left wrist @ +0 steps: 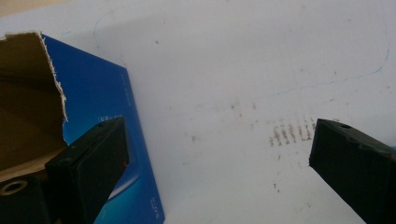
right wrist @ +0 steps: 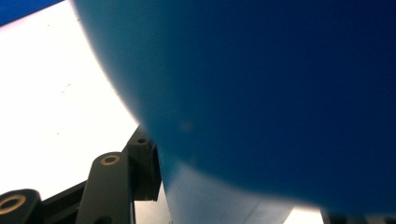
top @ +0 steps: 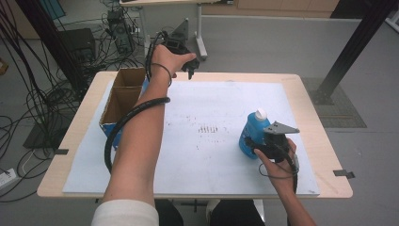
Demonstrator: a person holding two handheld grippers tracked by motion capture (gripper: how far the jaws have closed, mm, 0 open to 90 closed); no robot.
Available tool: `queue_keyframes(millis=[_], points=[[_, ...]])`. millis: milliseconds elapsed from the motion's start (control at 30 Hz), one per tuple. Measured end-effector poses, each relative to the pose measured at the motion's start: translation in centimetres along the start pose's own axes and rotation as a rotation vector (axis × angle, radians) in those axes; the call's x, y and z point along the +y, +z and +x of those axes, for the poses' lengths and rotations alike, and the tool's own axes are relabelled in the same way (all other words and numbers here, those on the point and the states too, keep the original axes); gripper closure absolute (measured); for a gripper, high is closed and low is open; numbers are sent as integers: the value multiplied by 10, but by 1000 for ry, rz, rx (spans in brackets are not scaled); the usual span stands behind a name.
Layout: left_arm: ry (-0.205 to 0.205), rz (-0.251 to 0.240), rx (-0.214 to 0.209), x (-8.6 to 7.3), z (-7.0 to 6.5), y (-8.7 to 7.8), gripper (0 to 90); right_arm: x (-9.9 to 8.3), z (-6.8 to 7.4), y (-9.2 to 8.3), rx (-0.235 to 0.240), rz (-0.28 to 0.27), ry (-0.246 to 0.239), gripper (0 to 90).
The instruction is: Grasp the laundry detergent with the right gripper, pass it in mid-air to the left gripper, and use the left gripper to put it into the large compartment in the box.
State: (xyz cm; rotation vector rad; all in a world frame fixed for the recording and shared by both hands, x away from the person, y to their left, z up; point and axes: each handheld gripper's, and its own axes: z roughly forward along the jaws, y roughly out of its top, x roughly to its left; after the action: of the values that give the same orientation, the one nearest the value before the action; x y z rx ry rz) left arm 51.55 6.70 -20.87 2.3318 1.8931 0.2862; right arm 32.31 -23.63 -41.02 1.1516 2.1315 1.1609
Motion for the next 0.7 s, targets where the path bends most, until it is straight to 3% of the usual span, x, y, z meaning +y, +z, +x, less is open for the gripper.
queue_keyframes(millis=[700], points=[[3,-4,6,0,-1,-4,55,1,-1,0,2,6,3,438]])
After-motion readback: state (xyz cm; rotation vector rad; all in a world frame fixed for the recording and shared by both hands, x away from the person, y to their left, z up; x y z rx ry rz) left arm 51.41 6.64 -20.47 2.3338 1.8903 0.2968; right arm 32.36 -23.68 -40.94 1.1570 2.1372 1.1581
